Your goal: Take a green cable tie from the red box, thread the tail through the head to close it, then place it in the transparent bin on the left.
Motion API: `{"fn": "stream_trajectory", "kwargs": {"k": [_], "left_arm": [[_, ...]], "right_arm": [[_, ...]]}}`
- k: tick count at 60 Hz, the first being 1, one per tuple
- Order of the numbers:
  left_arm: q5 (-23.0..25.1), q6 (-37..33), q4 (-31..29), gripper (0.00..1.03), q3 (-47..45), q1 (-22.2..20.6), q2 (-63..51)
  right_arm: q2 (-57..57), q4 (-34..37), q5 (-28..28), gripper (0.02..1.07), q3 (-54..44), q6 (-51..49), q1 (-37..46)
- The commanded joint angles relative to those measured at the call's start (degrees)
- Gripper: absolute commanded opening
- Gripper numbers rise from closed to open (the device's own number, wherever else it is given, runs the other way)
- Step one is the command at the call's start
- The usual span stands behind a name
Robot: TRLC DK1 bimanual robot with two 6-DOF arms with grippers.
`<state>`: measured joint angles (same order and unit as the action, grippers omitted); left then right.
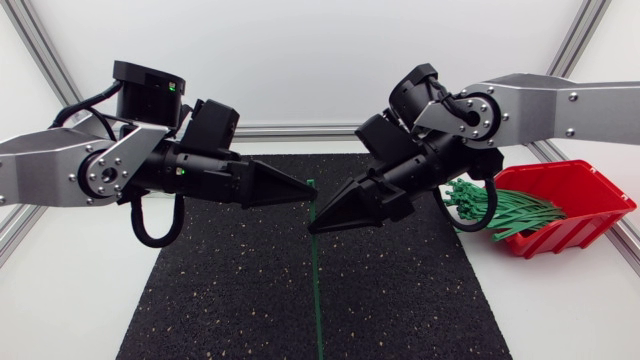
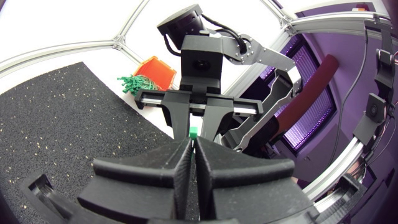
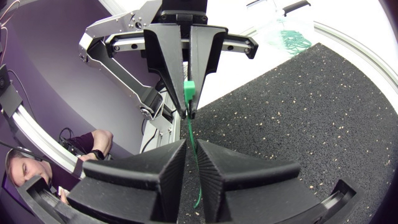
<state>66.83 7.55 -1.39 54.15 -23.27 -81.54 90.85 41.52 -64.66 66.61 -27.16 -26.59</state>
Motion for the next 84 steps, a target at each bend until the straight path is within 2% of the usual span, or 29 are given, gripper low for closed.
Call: {"fn": "stream_trajectory", "kwargs": {"k": [1,16,18,20,30,84], "left_arm": [[0.0,1.1,0.5,0.04,-0.4,0.3,0.5],[0.1,1.1,0.5,0.04,-0.4,0.3,0.5],[0.1,1.1,0.5,0.07,-0.4,0.3,0.5],[0.1,1.1,0.5,0.15,-0.5,0.3,0.5],[0.3,0.9,0.5,0.24,-0.7,0.2,0.5],[0.1,0.6,3.2,0.23,-3.0,-0.6,1.9]], "right_arm": [[-1.1,-0.6,0.2,0.1,-1.1,0.7,-0.7],[-1.4,-0.9,1.1,0.08,-1.3,0.7,-1.1],[-1.5,-0.9,1.1,0.08,-1.3,0.8,-1.1],[-1.5,-0.9,1.1,0.08,-1.3,0.9,-1.1],[-1.6,-0.9,1.0,0.08,-1.0,1.1,-0.7],[-2.3,-2.1,-0.2,0.08,-0.8,2.9,0.2]]}}
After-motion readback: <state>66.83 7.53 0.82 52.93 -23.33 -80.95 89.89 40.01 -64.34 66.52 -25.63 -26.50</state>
